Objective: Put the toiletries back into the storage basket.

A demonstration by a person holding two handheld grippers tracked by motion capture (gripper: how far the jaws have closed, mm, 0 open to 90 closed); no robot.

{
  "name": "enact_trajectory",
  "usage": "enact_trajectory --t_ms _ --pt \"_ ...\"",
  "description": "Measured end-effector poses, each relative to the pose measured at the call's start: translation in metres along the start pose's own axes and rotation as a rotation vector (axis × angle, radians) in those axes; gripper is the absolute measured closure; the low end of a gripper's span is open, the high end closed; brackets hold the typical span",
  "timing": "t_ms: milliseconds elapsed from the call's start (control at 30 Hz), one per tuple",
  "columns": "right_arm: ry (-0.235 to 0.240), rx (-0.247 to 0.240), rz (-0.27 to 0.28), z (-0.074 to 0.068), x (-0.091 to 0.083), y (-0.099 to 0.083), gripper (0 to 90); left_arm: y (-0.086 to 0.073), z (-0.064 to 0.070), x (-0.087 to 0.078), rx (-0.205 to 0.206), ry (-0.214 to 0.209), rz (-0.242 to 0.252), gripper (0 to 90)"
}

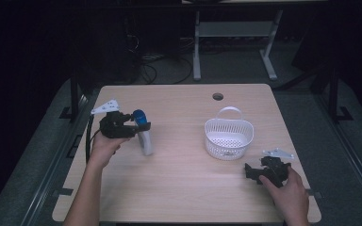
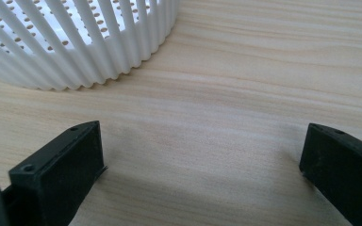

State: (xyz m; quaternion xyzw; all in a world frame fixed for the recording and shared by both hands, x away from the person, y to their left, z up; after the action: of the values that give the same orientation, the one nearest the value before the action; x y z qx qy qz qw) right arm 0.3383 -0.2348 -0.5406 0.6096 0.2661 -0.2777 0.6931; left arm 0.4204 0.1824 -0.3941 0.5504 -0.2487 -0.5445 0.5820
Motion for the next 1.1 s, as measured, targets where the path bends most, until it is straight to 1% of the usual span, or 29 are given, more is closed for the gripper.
enact_trajectory --t_ms 100,233,333,500,700,1100 --pt "0.001 -0.001 0.0 0.0 0.0 0.0 0.0 0.004 0.003 0.002 0.009 -0.012 0.003 37.2" --pt "-0.001 -0.004 0.001 0.0 0.0 0.0 0.0 0.011 0.007 0.006 0.021 -0.019 0.01 37.2" --pt "0.0 -0.001 0.0 0.0 0.0 0.0 0.0 0.017 0.01 0.012 0.031 -0.027 0.018 37.2" --pt "0.0 -0.001 0.0 0.0 0.0 0.0 0.0 0.024 0.015 0.021 0.049 -0.043 0.015 37.2" --pt "0.0 0.0 0.0 0.0 0.0 0.0 0.0 0.037 0.024 0.033 0.074 -0.064 0.015 37.2" --pt "0.0 -0.001 0.0 0.0 0.0 0.0 0.0 0.061 0.038 0.056 0.11 -0.105 0.02 37.2"
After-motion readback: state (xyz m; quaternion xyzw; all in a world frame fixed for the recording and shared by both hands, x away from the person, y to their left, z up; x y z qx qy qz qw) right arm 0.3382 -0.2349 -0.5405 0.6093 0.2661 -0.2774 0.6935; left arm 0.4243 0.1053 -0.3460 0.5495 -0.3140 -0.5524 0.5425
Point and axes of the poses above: each handheld gripper's, and its own axes: x roughly forward along the jaws, y roughly out of its top, z roughly to its right, the point moved 8 cm from there along x, roughly forward along the jaws, and after that the axes turned 11 degrees about -y, right-handed, at the moved point
